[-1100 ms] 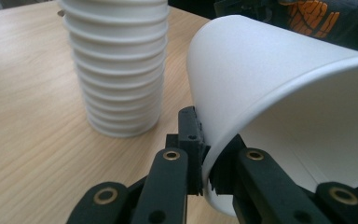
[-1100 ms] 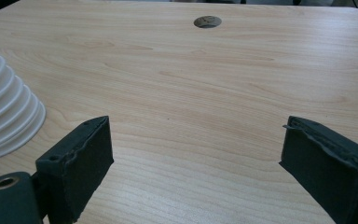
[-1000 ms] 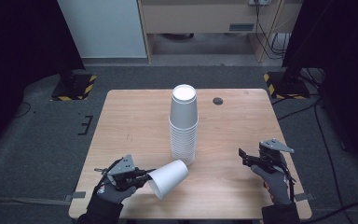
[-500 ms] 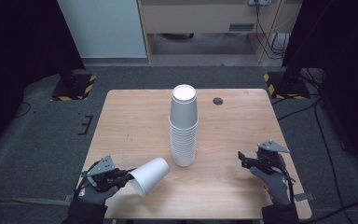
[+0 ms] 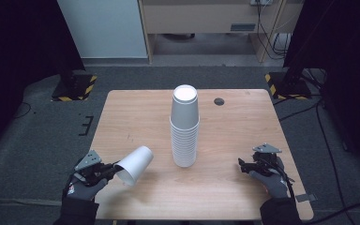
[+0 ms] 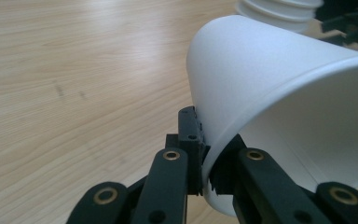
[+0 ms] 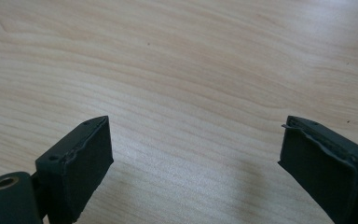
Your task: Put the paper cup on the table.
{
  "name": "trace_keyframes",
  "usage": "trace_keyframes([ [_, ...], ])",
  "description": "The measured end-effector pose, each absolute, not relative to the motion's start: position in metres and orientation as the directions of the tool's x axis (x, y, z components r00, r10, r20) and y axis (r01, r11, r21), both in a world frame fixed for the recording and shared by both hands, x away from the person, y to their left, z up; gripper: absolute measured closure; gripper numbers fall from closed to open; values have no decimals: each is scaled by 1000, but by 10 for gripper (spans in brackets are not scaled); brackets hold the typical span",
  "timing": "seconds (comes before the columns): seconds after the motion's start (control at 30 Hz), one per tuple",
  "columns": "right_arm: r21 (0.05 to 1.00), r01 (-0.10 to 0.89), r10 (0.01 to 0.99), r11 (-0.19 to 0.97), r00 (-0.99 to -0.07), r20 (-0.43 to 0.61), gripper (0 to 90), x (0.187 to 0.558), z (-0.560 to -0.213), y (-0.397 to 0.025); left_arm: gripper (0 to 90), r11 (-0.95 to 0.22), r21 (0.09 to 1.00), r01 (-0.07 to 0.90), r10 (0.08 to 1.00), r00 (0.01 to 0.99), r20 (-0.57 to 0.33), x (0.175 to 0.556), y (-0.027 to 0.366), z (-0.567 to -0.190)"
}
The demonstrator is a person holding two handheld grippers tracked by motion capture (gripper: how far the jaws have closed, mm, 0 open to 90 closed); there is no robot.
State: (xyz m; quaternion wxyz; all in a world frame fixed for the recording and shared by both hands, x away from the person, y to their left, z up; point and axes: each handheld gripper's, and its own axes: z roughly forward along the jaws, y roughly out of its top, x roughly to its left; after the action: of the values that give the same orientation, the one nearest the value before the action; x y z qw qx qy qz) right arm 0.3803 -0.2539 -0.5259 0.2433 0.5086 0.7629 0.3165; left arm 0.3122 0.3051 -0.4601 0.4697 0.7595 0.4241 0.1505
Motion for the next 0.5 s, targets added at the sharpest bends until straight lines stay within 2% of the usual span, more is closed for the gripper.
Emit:
trace_keyframes([
  [0.23,696,651,929,304,-363,-67,92,383,-533,-255,849,-179,820,544,849,506,-150,318,308,-455],
  [0.5,708,655,936,263,-352,-22,80,383,-537,-255,849,-209,764,610,894,436,-103,332,311,-446],
])
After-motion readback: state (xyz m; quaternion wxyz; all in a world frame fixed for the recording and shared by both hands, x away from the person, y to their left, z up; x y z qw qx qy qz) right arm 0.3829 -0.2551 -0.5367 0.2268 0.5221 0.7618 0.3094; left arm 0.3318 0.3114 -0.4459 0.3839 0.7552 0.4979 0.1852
